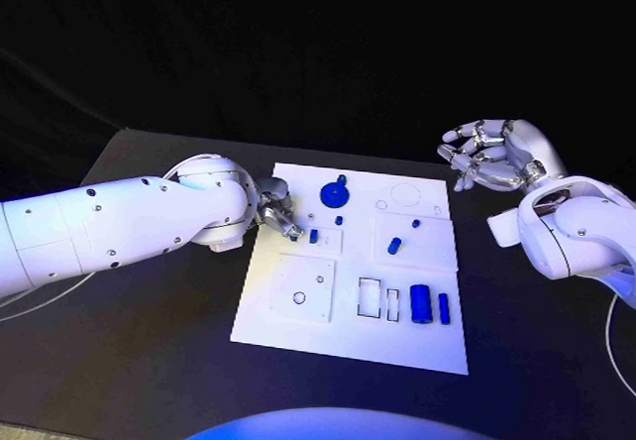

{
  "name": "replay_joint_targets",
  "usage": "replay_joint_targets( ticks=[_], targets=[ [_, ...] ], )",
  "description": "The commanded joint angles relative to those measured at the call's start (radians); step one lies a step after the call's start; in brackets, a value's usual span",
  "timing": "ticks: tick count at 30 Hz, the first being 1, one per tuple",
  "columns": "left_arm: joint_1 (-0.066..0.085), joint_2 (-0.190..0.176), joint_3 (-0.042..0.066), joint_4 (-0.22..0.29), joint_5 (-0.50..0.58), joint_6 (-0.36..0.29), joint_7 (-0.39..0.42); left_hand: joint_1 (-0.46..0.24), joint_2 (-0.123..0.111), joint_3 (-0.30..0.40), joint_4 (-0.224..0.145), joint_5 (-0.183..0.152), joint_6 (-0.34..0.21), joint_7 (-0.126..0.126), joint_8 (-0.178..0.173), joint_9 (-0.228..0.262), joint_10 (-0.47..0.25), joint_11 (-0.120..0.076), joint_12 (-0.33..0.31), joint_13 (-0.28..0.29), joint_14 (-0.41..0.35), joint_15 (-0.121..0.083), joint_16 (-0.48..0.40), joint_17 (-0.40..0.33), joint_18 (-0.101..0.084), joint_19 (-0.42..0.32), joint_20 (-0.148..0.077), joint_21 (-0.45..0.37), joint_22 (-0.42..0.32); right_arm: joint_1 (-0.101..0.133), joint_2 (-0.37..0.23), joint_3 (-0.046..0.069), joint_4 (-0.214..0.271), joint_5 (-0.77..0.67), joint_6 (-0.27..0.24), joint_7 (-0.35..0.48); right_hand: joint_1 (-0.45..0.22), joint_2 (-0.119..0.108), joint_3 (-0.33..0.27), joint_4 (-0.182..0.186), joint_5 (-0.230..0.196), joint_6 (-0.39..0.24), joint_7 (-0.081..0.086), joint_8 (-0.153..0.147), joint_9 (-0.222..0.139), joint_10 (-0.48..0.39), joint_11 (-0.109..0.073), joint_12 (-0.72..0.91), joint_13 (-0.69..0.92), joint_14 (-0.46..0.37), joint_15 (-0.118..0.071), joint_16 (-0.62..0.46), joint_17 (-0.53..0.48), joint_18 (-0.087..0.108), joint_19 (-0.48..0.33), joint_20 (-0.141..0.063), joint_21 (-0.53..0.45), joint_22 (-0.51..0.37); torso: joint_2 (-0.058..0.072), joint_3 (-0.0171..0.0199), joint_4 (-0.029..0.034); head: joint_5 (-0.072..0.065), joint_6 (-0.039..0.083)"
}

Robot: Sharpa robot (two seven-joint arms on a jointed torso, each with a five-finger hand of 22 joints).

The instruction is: Assemble the parts on the task board

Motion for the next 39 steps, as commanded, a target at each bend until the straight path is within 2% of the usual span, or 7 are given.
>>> replay_joint_targets(
  ticks=[1,35,39],
  targets=[
    [-0.001,0.004,-0.002,0.0,0.001,0.019,-0.003,-0.014,0.0,-0.017,0.009,-0.006,0.004,-0.003,-0.004,0.002,0.002,-0.009,0.005,0.002,0.106,-0.006,0.004,0.263,-0.011,0.032,-0.008,0.002,0.117,0.0,0.0,0.0,0.001,-0.004,0.004,0.011,-0.009,0.0,-0.005,0.002,0.003,-0.006,0.0,0.006,-0.001,0.001,0.001,0.004,-0.001,0.007,0.0,-0.005,0.002,0.02,0.009,-0.002,-0.004,-0.002,0.0,0.0,-0.0001,0.001,-0.001],
    [-0.001,0.003,-0.002,-0.006,-0.016,0.042,-0.004,-0.022,-0.006,-0.085,0.058,-0.018,0.01,-0.005,-0.007,0.007,0.002,-0.01,0.005,0.005,0.106,-0.007,0.004,0.263,-0.011,0.034,-0.009,0.003,0.119,0.0,0.0,0.0,-0.001,-0.003,0.004,0.013,-0.023,0.001,-0.01,0.003,0.005,-0.006,0.0,0.007,-0.002,0.001,0.001,0.006,-0.003,0.009,0.0,-0.01,0.005,0.02,0.012,-0.002,-0.008,-0.006,0.0,0.0,-0.0001,0.001,-0.003],
    [-0.001,0.003,-0.002,-0.007,-0.016,0.041,-0.004,-0.022,-0.004,-0.109,0.081,-0.04,0.011,-0.005,-0.01,0.009,0.003,-0.011,0.005,0.006,0.106,-0.007,0.004,0.263,-0.011,0.034,-0.01,0.003,0.12,0.0,0.0,0.0,-0.001,-0.003,0.004,0.014,-0.023,0.001,-0.01,0.003,0.005,-0.006,0.0,0.007,-0.002,0.001,0.001,0.006,-0.003,0.009,0.0,-0.01,0.005,0.02,0.012,-0.002,-0.008,-0.006,0.0,0.0,-0.0005,0.001,-0.003]
  ],
)
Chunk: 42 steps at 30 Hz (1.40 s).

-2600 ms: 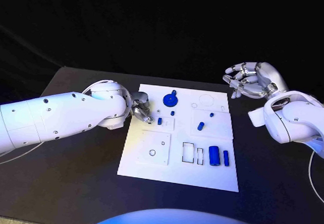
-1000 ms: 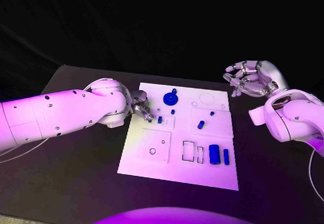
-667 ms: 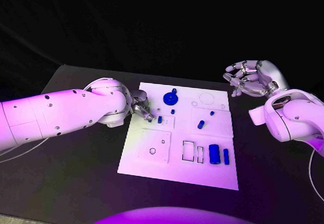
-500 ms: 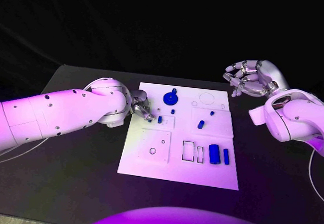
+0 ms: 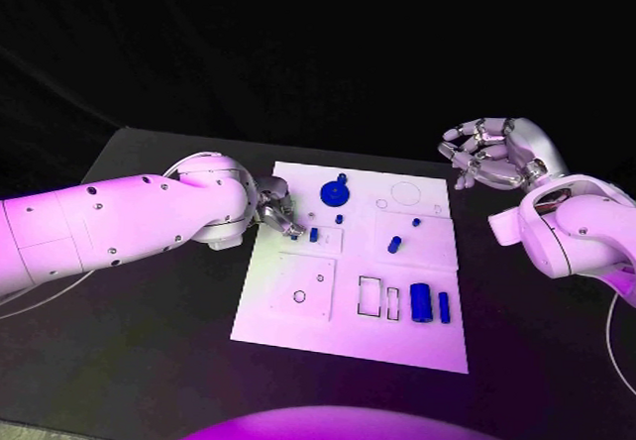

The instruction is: Assemble the parts on the task board

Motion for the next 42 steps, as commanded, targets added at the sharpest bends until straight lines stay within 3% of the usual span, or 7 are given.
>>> replay_joint_targets(
  ticks=[1,8,21,42],
  targets=[
    [-0.002,0.001,-0.002,-0.002,-0.006,0.023,-0.003,-0.006,0.003,-0.019,0.013,-0.023,0.006,0.0,-0.006,0.002,-0.001,-0.007,0.005,0.001,0.106,-0.008,0.004,0.263,-0.011,0.038,-0.006,0.003,0.119,0.0,0.001,0.0,0.0,-0.003,0.004,0.011,-0.01,0.0,-0.009,0.0,0.004,-0.007,-0.001,0.003,-0.002,0.0,0.001,0.007,-0.002,0.009,0.0,-0.007,0.002,0.019,0.009,0.002,-0.005,-0.002,0.0,0.0,-0.0002,0.0,0.001],
    [-0.002,0.001,-0.002,-0.003,-0.007,0.019,-0.003,-0.004,0.007,-0.043,0.028,-0.06,0.008,0.001,-0.008,0.004,-0.001,-0.007,0.004,0.001,0.106,-0.007,0.004,0.263,-0.011,0.038,-0.006,0.003,0.12,0.0,0.0,0.0,0.0,-0.003,0.004,0.011,-0.016,0.001,-0.011,0.0,0.003,-0.007,-0.001,0.004,-0.002,0.0,0.001,0.008,-0.002,0.01,0.0,-0.009,0.003,0.019,0.01,0.002,-0.007,-0.003,0.0,0.0003,-0.0006,-0.001,0.0],
    [-0.002,0.0,-0.002,-0.003,-0.008,0.012,-0.002,-0.041,0.02,-0.073,0.032,-0.088,0.009,0.003,-0.011,0.007,-0.002,-0.005,0.004,0.002,0.106,-0.006,0.004,0.263,-0.011,0.038,-0.005,0.002,0.12,0.0,0.0,0.0,0.0,-0.003,0.004,0.012,-0.019,0.001,-0.012,0.0,0.004,-0.007,-0.001,0.004,-0.003,0.0,0.001,0.009,-0.003,0.01,0.0,-0.01,0.004,0.019,0.01,0.002,-0.008,-0.004,0.0,0.0003,-0.0003,-0.001,0.001],
    [-0.002,-0.007,-0.001,0.001,-0.007,0.01,-0.001,-0.075,0.027,-0.096,0.033,-0.099,0.009,0.004,-0.014,0.009,-0.003,-0.004,0.003,0.001,0.106,-0.005,0.004,0.263,-0.011,0.038,-0.004,0.002,0.12,0.0,-0.001,0.0,0.0,-0.003,0.005,0.012,-0.023,-0.001,-0.015,-0.001,0.003,-0.007,-0.001,0.005,-0.003,-0.001,0.001,0.01,-0.004,0.011,0.0,-0.013,0.006,0.019,0.012,0.002,-0.009,-0.006,0.001,0.0003,0.0002,-0.003,0.001]
  ],
)
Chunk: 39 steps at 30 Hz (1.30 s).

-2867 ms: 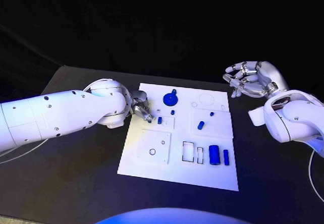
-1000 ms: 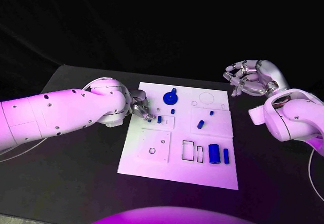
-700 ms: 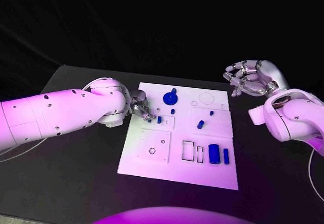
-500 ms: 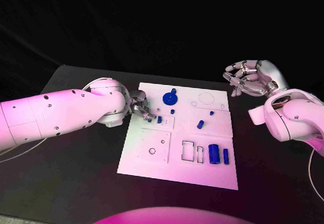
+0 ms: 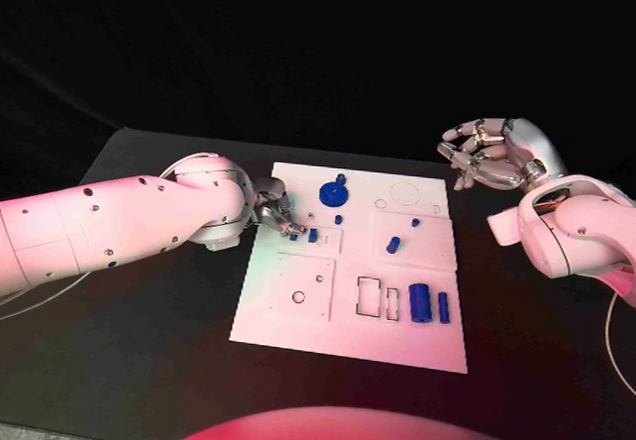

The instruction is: Assemble the parts on the task board

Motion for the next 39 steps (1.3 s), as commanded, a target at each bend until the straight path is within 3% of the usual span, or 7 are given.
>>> replay_joint_targets(
  ticks=[1,12,26,28,30,34,39],
  targets=[
    [-0.001,0.0,-0.001,0.001,-0.001,0.007,-0.001,-0.015,0.004,-0.009,-0.001,-0.009,0.006,0.001,-0.007,0.001,-0.003,-0.004,0.003,-0.001,0.106,-0.005,0.004,0.263,-0.011,0.038,-0.004,0.002,0.121,0.0,0.001,0.0,0.0,-0.004,0.005,0.011,-0.009,0.001,-0.006,0.001,0.003,-0.007,-0.001,0.005,-0.001,-0.001,0.001,0.006,-0.001,0.004,0.0,-0.005,0.002,0.019,0.008,-0.002,-0.005,-0.002,0.0,0.0,0.0006,0.0,-0.001],
    [-0.002,-0.003,0.0,0.003,0.027,-0.026,0.003,-0.055,0.018,-0.039,-0.001,-0.074,0.001,0.002,-0.011,0.006,-0.008,-0.002,-0.003,-0.007,0.106,-0.004,0.004,0.263,-0.011,0.038,-0.003,0.002,0.122,0.0,0.003,0.0,-0.001,-0.002,0.004,0.013,-0.011,0.0,-0.008,0.002,0.001,-0.007,-0.001,0.005,-0.001,-0.001,0.001,0.007,-0.002,0.004,0.0,-0.006,0.003,0.019,0.009,-0.002,-0.006,-0.002,0.0,-0.0002,0.0,0.0,0.0],
    [-0.002,-0.016,0.012,0.019,0.074,-0.104,0.02,-0.062,0.021,-0.05,-0.002,-0.083,-0.013,0.006,-0.018,0.007,-0.026,0.001,-0.031,-0.04,0.106,-0.002,0.004,0.263,-0.008,0.032,-0.002,-0.007,0.109,-0.001,0.004,0.0,-0.003,-0.001,0.002,0.015,-0.011,0.0,-0.008,0.002,0.001,-0.007,-0.001,0.005,-0.001,-0.001,0.001,0.007,-0.002,0.004,0.0,-0.006,0.003,0.019,0.009,-0.002,-0.006,-0.002,0.0,-0.0008,0.0,-0.001,0.002],
    [-0.002,-0.022,0.018,0.023,0.099,-0.138,0.037,-0.038,0.012,-0.06,-0.003,-0.076,-0.05,0.022,-0.036,0.006,-0.086,0.015,-0.121,-0.139,0.096,0.009,-0.013,0.231,0.009,-0.007,0.004,-0.056,0.035,-0.001,0.005,0.0,-0.004,0.001,0.001,0.016,-0.011,0.0,-0.008,0.002,0.001,-0.007,-0.001,0.005,-0.001,-0.001,0.001,0.007,-0.002,0.004,0.0,-0.006,0.003,0.019,0.009,-0.002,-0.006,-0.002,0.0,-0.001,-0.0002,-0.002,0.003],
    [-0.002,-0.027,0.024,0.025,0.122,-0.17,0.062,-0.029,0.014,-0.066,-0.002,-0.074,-0.065,0.03,-0.044,0.006,-0.103,0.022,-0.143,-0.164,0.091,0.015,-0.021,0.216,0.015,-0.019,0.009,-0.073,0.011,-0.002,0.005,0.0,-0.005,0.001,0.0,0.017,-0.011,0.0,-0.008,0.002,0.001,-0.007,-0.001,0.005,-0.001,-0.001,0.001,0.007,-0.002,0.004,0.0,-0.006,0.003,0.019,0.009,-0.002,-0.006,-0.002,-0.001,-0.0009,-0.0001,-0.003,0.005],
    [0.0,-0.036,0.031,0.02,0.204,-0.255,0.171,0.001,0.023,-0.085,-0.002,-0.067,-0.168,0.079,-0.09,-0.009,-0.314,0.068,-0.409,-0.454,0.04,0.054,-0.116,0.073,0.061,-0.133,0.036,-0.241,-0.209,-0.002,0.006,0.0,-0.006,0.003,-0.002,0.017,-0.013,0.001,-0.008,0.002,0.0,-0.008,-0.001,0.005,-0.002,-0.001,0.001,0.008,-0.002,0.005,0.0,-0.007,0.004,0.019,0.009,-0.002,-0.007,-0.003,-0.002,-0.0003,0.0013,-0.006,0.01],
    [0.001,-0.03,0.033,0.009,0.26,-0.389,0.303,0.1,0.017,-0.074,-0.003,-0.069,-0.304,0.149,-0.138,-0.055,-0.462,0.134,-0.466,-0.507,-0.113,0.112,-0.319,-0.193,0.122,-0.322,0.09,-0.54,-0.549,-0.003,0.005,0.0,-0.009,0.005,-0.012,0.021,-0.01,0.003,-0.007,-0.001,0.002,-0.009,-0.001,0.006,-0.002,-0.004,0.001,0.007,-0.003,0.004,0.0,-0.01,0.005,0.019,0.009,-0.002,-0.009,-0.005,-0.001,-0.001,0.0021,-0.011,0.022]
  ],
)
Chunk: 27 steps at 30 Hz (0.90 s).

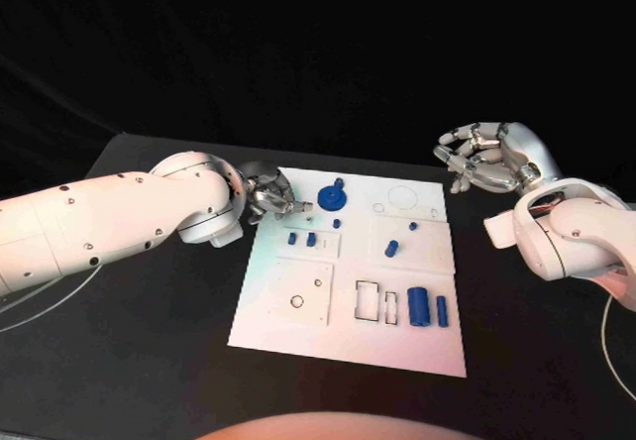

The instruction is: Assemble the parts on the task board

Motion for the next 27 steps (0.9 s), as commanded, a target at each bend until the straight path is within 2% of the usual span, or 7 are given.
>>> replay_joint_targets(
  ticks=[1,5,8,13,15,16,27],
  targets=[
    [0.001,0.011,0.001,-0.006,0.092,-0.18,0.185,0.115,-0.014,0.03,-0.014,0.005,-0.089,0.042,-0.032,-0.033,-0.101,0.039,-0.044,-0.04,-0.11,0.033,-0.132,-0.161,0.024,-0.088,0.031,-0.154,-0.158,-0.001,0.0,0.0,-0.002,0.003,-0.012,0.017,0.0,-0.002,-0.002,-0.006,0.006,-0.011,0.0,0.006,-0.002,-0.012,0.002,0.002,-0.004,0.0,0.001,-0.011,0.004,0.019,0.004,0.003,-0.01,-0.005,-0.001,-0.0005,0.0022,-0.004,0.009],
    [0.001,0.031,-0.007,-0.013,0.059,-0.224,0.292,0.266,-0.035,0.076,-0.026,-0.002,-0.131,0.06,-0.045,-0.079,-0.176,0.06,-0.086,-0.101,-0.239,0.055,-0.261,-0.324,0.027,-0.11,0.056,-0.23,-0.206,-0.002,0.0,0.0,-0.007,0.008,-0.016,0.022,0.017,-0.001,0.005,-0.012,0.012,-0.012,0.002,0.007,-0.004,-0.023,0.003,0.002,-0.008,-0.005,0.002,-0.02,0.009,0.019,0.002,0.004,-0.017,-0.011,0.0,-0.002,-0.0004,-0.011,0.018],
    [0.0,0.049,-0.02,-0.02,-0.018,-0.257,0.382,0.334,-0.031,0.113,-0.042,-0.005,-0.128,0.064,-0.057,-0.117,-0.187,0.064,-0.111,-0.141,-0.249,0.057,-0.259,-0.337,0.028,-0.103,0.057,-0.243,-0.216,-0.003,0.0,0.0,-0.01,0.01,-0.015,0.023,0.027,-0.001,0.009,-0.014,0.012,-0.011,0.002,0.009,-0.005,-0.029,0.004,-0.001,-0.012,-0.007,0.003,-0.024,0.012,0.019,0.002,0.005,-0.02,-0.014,0.001,-0.0022,-0.0006,-0.016,0.027],
    [-0.002,0.076,-0.035,-0.034,-0.2,-0.252,0.462,0.378,-0.058,0.131,-0.042,-0.015,-0.107,0.059,-0.102,-0.206,-0.198,0.061,-0.174,-0.23,-0.268,0.055,-0.266,-0.379,0.029,-0.095,0.055,-0.256,-0.223,-0.007,0.002,0.0,-0.011,0.014,-0.012,0.032,0.06,-0.006,0.028,-0.025,0.02,-0.012,0.007,0.01,-0.008,-0.06,0.009,-0.034,-0.038,-0.016,0.007,-0.036,0.022,0.018,-0.001,0.007,-0.031,-0.023,0.0,-0.0013,-0.0001,-0.029,0.041],
    [-0.003,0.086,-0.038,-0.04,-0.279,-0.224,0.474,0.407,-0.058,0.146,-0.054,-0.012,-0.09,0.062,-0.119,-0.242,-0.208,0.064,-0.203,-0.266,-0.168,0.053,-0.16,-0.275,0.029,-0.036,0.051,-0.211,-0.202,-0.009,0.003,0.0,-0.012,0.016,-0.009,0.035,0.071,-0.01,0.041,-0.024,0.02,-0.009,0.012,0.012,-0.012,-0.075,0.015,-0.076,-0.078,-0.025,0.012,-0.046,0.032,0.017,-0.005,0.011,-0.04,-0.029,0.001,-0.0012,-0.0009,-0.031,0.048],
    [-0.004,0.094,-0.04,-0.045,-0.336,-0.201,0.479,0.412,-0.068,0.154,-0.056,-0.013,-0.094,0.053,-0.136,-0.272,-0.21,0.059,-0.222,-0.295,-0.13,0.049,-0.114,-0.236,0.008,0.039,0.046,-0.085,-0.07,-0.01,0.004,0.0,-0.013,0.017,-0.007,0.037,0.074,-0.012,0.046,-0.022,0.021,-0.006,0.014,0.013,-0.014,-0.078,0.017,-0.1,-0.101,-0.028,0.014,-0.049,0.037,0.018,-0.006,0.013,-0.044,-0.032,0.001,-0.0016,-0.0004,-0.032,0.053],
    [-0.006,0.131,-0.044,-0.075,-0.559,-0.009,0.442,0.405,-0.094,0.151,-0.062,-0.062,-0.009,0.03,-0.184,-0.369,-0.184,0.052,-0.311,-0.409,-0.078,0.042,-0.052,-0.226,-0.02,0.093,0.041,0.079,0.109,-0.014,0.009,0.0,-0.016,0.02,0.0,0.036,0.073,-0.016,0.054,-0.017,0.023,0.004,0.015,0.015,-0.021,-0.069,0.019,-0.151,-0.158,-0.03,0.016,-0.055,0.051,0.018,-0.004,0.015,-0.049,-0.037,0.002,0.0,-0.0014,-0.033,0.061]
  ],
)
